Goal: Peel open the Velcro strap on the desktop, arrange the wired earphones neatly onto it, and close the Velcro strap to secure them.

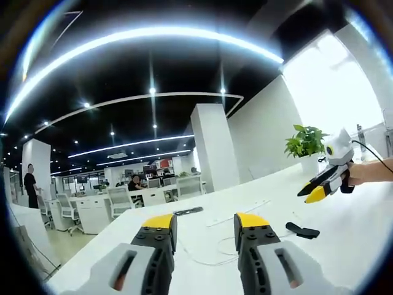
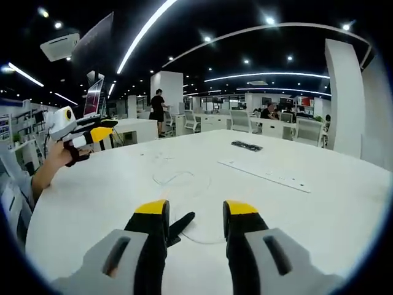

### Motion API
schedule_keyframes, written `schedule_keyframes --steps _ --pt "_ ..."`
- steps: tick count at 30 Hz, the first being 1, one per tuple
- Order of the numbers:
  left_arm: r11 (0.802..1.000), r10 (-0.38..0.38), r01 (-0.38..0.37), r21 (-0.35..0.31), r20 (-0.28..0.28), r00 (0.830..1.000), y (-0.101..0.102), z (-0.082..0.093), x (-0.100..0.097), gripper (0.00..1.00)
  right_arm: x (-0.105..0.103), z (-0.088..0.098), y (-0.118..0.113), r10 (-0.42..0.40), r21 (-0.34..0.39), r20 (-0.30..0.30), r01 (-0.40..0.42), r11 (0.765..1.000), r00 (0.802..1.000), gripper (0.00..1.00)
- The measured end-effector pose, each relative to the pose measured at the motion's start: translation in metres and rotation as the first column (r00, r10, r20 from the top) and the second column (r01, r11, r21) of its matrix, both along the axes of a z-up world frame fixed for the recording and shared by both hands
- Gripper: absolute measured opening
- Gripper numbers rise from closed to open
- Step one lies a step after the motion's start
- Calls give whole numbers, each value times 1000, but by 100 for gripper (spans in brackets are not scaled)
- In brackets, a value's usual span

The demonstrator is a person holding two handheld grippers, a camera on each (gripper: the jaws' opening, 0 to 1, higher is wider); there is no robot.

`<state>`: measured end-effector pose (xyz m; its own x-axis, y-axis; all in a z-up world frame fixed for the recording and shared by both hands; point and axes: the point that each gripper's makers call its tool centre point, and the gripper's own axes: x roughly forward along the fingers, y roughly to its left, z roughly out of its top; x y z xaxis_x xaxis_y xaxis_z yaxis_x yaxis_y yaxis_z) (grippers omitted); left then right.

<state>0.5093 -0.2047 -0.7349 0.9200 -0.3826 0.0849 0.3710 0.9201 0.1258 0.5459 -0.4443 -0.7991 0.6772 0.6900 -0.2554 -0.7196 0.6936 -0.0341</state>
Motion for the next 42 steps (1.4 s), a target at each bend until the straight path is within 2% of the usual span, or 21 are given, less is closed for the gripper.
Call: schedule_keyframes --steps 17,28,42 --pt "1000 -8 8 3 -3 1000 -2 -1 -1 41 6 -34 15 41 -18 -78 -43 999 996 35" --pt "1000 -10 10 13 0 1000 -3 -1 -1 41 9 -49 25 52 -9 -117 -54 999 992 32" --pt "1000 -15 15 17 -9 1000 -4 -3 -2 41 12 -54 30 68 16 -149 -66 998 986 27"
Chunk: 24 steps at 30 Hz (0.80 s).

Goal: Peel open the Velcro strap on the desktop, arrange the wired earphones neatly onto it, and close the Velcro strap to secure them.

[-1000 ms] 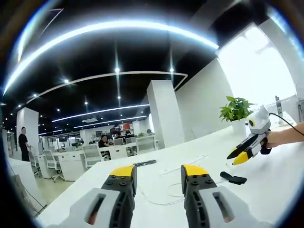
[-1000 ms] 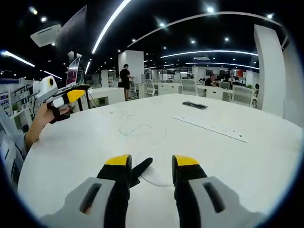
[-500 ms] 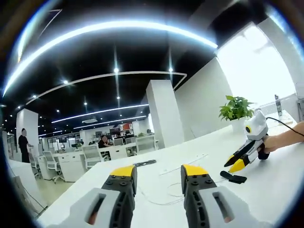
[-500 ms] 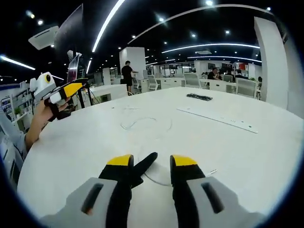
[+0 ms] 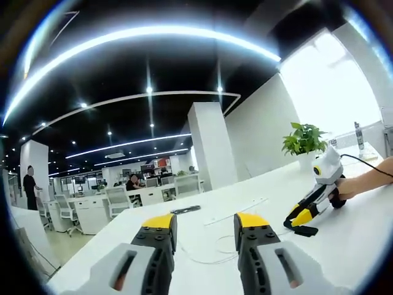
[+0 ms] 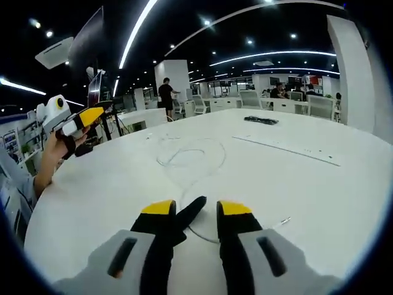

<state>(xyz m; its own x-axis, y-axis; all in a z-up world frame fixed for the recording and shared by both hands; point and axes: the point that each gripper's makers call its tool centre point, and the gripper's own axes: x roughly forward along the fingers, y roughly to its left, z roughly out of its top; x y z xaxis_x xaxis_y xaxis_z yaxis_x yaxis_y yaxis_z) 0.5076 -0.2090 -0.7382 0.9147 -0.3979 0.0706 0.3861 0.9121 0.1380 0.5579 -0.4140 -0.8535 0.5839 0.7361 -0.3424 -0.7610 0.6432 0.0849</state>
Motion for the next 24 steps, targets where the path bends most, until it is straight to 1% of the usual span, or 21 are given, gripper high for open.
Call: schedule_keyframes --steps 14,20,24 --pt "1000 -3 3 5 -1 1000 0 0 0 41 1 -3 2 7 9 -20 -7 1000 1000 22" --pt "1000 -4 4 5 -4 1000 0 -1 0 41 2 -5 4 16 24 -44 -15 1000 999 19" --pt "1000 -5 5 7 -3 1000 -1 0 -1 41 2 -7 6 20 18 -51 -19 1000 999 17"
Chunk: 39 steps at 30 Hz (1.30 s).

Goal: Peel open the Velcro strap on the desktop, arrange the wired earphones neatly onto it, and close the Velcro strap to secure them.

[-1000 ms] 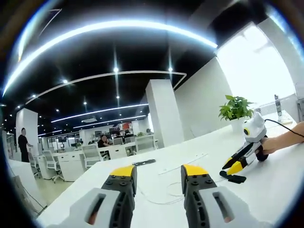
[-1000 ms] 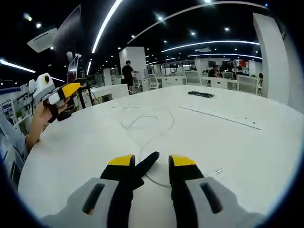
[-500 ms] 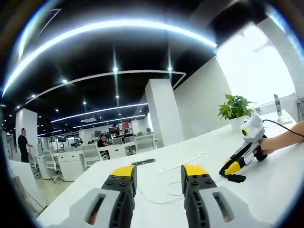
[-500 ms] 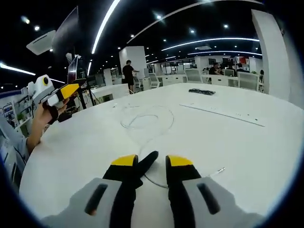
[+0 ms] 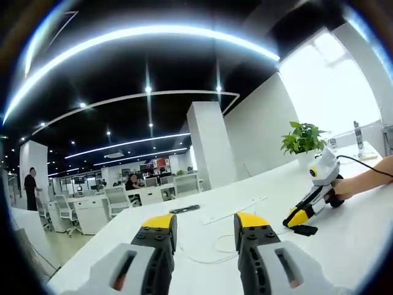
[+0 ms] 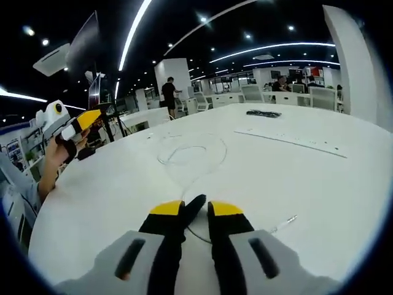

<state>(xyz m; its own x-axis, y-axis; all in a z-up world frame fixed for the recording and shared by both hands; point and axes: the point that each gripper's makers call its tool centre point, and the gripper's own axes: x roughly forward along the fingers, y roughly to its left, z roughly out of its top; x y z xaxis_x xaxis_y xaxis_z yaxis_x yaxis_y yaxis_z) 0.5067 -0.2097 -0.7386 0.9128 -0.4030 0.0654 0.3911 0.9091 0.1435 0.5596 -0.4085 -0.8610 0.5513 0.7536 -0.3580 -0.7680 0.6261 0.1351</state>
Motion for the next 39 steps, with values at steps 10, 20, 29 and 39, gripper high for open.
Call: schedule_keyframes --steps 10,20,29,39 --pt "1000 0 0 3 -4 1000 0 -1 0 41 -1 -1 2 13 -4 -1 -13 1000 1000 12" --pt "1000 1 -1 7 -7 1000 1 -2 0 41 -3 1 3 22 1 3 -22 1000 1000 7" --pt "1000 3 -3 6 -7 1000 1 -2 0 41 -6 5 3 22 33 -11 -22 999 1000 5" --pt "1000 8 -8 6 -6 1000 2 -1 0 41 -13 10 2 15 97 -54 -10 995 998 3"
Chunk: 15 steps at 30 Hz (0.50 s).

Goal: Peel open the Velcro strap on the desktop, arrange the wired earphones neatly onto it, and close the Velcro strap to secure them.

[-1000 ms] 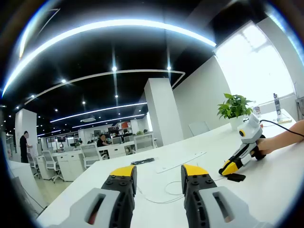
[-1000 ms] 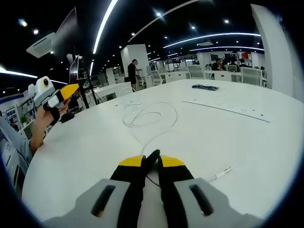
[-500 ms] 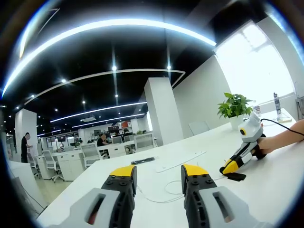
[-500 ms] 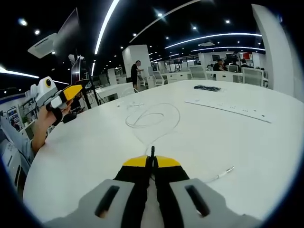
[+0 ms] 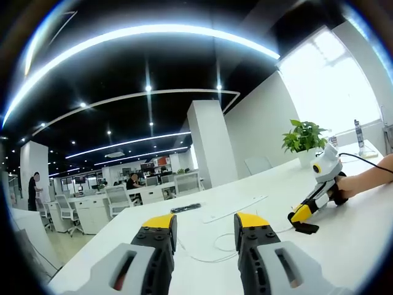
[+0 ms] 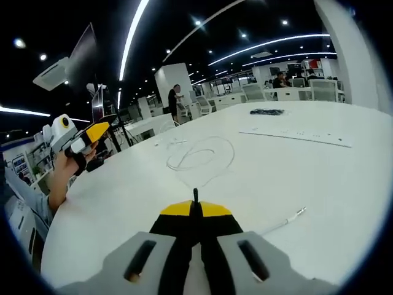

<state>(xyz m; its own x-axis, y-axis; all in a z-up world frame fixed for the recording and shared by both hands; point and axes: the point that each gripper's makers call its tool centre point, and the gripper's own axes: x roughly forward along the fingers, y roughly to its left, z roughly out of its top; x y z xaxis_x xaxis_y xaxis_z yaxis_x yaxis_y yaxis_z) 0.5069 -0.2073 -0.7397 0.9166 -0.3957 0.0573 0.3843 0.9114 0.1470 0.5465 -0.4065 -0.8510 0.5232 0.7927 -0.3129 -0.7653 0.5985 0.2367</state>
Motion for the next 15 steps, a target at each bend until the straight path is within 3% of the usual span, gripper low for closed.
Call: schedule_keyframes --steps 8,15 --pt "1000 4 -4 1 1 1000 -1 -2 3 41 -13 4 2 38 -2 15 -38 999 999 2" --pt "1000 10 -10 -2 1 1000 1 -1 3 41 -28 -3 8 57 -63 37 -54 997 998 2"
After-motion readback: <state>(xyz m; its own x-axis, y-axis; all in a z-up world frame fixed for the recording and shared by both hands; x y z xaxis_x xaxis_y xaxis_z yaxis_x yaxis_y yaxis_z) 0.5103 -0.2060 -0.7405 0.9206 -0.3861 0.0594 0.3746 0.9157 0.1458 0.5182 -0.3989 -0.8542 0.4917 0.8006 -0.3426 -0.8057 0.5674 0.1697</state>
